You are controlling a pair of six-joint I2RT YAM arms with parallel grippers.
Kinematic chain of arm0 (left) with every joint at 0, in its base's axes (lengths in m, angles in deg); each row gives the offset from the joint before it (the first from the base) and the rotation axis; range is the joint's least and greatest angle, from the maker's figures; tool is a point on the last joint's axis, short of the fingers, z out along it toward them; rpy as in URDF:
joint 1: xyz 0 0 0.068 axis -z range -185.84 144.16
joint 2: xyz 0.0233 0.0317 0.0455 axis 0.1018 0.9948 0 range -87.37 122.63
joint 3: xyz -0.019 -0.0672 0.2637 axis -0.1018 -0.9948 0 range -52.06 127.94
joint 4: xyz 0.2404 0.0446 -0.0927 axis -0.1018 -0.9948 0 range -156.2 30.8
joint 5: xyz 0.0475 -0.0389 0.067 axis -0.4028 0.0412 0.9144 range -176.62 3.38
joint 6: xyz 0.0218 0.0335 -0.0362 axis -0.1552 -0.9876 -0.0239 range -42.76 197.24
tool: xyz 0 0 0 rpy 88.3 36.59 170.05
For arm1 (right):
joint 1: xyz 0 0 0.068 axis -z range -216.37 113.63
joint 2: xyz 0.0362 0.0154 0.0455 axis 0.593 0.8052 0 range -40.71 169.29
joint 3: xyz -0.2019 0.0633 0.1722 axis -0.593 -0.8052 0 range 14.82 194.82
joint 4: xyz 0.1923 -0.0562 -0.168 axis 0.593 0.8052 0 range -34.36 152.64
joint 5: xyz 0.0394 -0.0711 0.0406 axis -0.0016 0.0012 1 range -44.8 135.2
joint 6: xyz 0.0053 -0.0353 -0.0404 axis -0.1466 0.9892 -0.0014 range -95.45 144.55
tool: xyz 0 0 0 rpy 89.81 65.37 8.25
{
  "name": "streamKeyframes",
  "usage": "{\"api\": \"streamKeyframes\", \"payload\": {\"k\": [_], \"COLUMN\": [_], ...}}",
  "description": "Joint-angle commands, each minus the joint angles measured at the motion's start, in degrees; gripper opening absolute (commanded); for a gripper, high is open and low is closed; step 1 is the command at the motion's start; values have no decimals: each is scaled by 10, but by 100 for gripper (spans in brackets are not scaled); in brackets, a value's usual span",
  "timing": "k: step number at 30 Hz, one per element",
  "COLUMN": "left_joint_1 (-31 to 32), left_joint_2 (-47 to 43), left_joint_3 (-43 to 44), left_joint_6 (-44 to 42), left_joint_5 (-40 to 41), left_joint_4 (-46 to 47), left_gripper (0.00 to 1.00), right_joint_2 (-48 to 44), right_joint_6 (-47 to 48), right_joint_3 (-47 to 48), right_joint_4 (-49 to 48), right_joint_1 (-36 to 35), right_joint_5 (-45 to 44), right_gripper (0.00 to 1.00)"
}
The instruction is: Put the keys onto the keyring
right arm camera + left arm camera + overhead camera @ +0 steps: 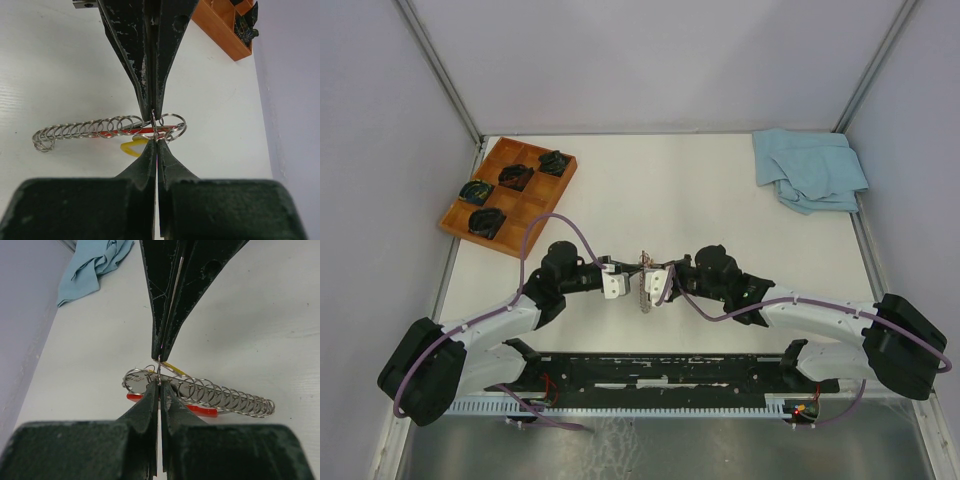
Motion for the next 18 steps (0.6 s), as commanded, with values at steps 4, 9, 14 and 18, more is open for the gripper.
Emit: {"api": "streamKeyframes", "payload": {"k": [4, 9, 14, 18], "left_joint_1": [5, 6, 5, 5], "left_joint_2": [-2, -4, -12, -13], "left_joint_3": [23, 24, 19, 20], "left_joint_6": [-25, -25, -12, 7], "left_joint_5": [-46, -46, -45, -44], "left_joint_4": [13, 13, 29, 42], "left_gripper": [3, 3, 3, 3], "right_joint_2": [3, 4, 6, 5], "right_joint_6": [4, 2, -3, -10], "right_joint_3": [42, 47, 51, 51], "right_joint_4": [-38, -36, -39, -45], "right_joint_1": [-10, -11, -10, -11], "right_joint_5": [49, 59, 60, 59], "right_gripper": [1, 1, 1, 1]}}
